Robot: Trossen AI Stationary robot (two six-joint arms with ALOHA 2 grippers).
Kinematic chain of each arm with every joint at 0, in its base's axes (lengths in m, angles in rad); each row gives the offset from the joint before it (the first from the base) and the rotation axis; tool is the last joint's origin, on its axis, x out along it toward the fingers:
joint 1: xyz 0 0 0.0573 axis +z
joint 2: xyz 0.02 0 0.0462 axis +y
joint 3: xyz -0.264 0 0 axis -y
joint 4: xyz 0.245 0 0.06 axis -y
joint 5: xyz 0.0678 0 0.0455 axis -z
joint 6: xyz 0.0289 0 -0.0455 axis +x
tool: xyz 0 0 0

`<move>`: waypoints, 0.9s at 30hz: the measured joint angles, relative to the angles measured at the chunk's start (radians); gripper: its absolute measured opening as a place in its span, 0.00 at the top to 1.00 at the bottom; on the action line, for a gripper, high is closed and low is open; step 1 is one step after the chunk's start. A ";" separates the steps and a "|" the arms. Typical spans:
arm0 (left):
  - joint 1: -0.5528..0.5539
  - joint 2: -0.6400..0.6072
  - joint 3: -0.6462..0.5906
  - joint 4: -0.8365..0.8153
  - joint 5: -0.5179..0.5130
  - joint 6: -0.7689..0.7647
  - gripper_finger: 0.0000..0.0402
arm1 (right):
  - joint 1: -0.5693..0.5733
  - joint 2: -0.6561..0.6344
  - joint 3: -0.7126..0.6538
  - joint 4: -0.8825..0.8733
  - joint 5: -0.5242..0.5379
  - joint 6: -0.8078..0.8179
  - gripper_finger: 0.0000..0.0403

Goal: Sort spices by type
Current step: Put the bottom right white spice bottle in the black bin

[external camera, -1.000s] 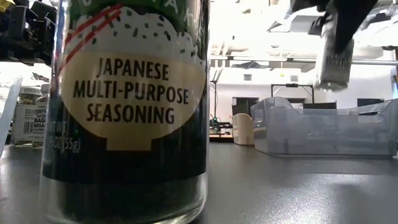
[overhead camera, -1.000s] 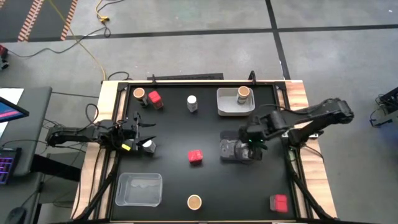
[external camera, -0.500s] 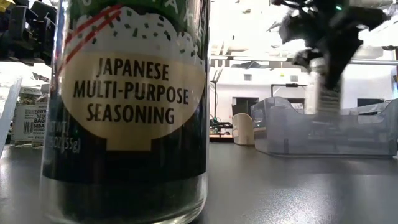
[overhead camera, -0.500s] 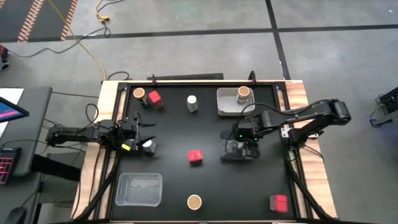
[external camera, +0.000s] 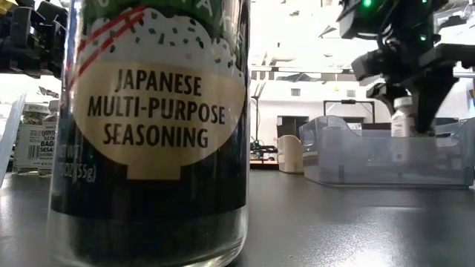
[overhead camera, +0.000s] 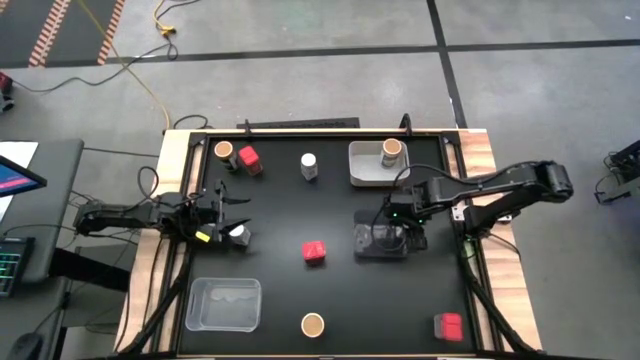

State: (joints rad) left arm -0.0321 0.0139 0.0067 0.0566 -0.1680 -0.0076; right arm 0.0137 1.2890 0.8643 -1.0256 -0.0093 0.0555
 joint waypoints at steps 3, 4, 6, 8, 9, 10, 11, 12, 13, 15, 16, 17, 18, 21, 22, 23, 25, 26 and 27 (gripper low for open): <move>0.000 0.000 0.000 0.000 0.000 0.000 0.36 | -0.010 -0.004 -0.018 0.039 0.000 -0.011 0.45; 0.000 0.000 0.000 0.000 0.000 0.000 0.36 | -0.011 -0.003 -0.023 0.039 -0.002 -0.012 0.45; 0.000 0.000 0.000 0.000 0.000 0.000 0.36 | -0.011 -0.003 -0.025 0.031 -0.004 -0.013 0.45; 0.000 0.000 0.000 0.000 0.000 0.000 0.36 | -0.011 -0.003 -0.024 0.039 -0.006 -0.015 0.45; 0.000 0.000 0.000 0.000 0.000 0.000 0.36 | -0.011 -0.001 -0.024 0.045 -0.006 -0.015 0.45; 0.000 0.000 0.000 0.000 0.000 0.000 0.36 | -0.011 0.003 -0.024 0.047 -0.012 -0.015 0.44; 0.000 0.000 0.000 0.000 0.000 0.000 0.36 | -0.011 0.007 -0.024 0.047 -0.016 -0.015 0.43; 0.000 0.000 0.000 0.000 0.000 0.000 0.36 | -0.011 0.008 -0.024 0.046 -0.017 -0.015 0.42; 0.000 0.000 0.000 0.000 0.000 0.000 0.36 | -0.011 0.008 -0.024 0.047 -0.017 -0.016 0.41; 0.000 0.000 0.000 0.000 0.000 0.000 0.36 | -0.012 0.008 -0.024 0.051 -0.018 -0.020 0.40; 0.000 0.000 0.000 0.000 0.000 0.000 0.36 | -0.012 0.008 -0.024 0.050 -0.018 -0.020 0.40; 0.000 0.000 0.000 0.000 0.000 0.000 0.36 | -0.012 0.009 -0.024 0.048 -0.018 -0.022 0.40; 0.000 0.000 0.000 0.000 0.000 0.000 0.36 | -0.012 0.009 -0.024 0.048 -0.018 -0.027 0.40; 0.000 0.000 0.000 0.000 0.000 0.000 0.36 | -0.012 0.008 -0.024 0.049 -0.018 -0.030 0.39; 0.000 0.000 0.000 0.000 0.000 0.000 0.36 | -0.012 0.009 -0.024 0.049 -0.018 -0.030 0.39; 0.000 0.000 0.000 0.000 0.000 0.000 0.36 | -0.012 0.008 -0.024 0.049 -0.018 -0.030 0.39; 0.000 0.000 0.000 0.000 0.000 0.000 0.36 | -0.012 0.008 -0.024 0.049 -0.018 -0.030 0.39; 0.000 0.000 0.000 0.000 0.000 0.000 0.36 | -0.012 0.008 -0.024 0.049 -0.018 -0.030 0.39; 0.000 0.000 0.000 0.000 0.000 0.000 0.36 | -0.012 0.008 -0.024 0.049 -0.018 -0.030 0.39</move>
State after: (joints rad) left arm -0.0319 0.0142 0.0067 0.0566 -0.1680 -0.0075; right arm 0.0021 1.2972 0.8402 -0.9764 -0.0273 0.0251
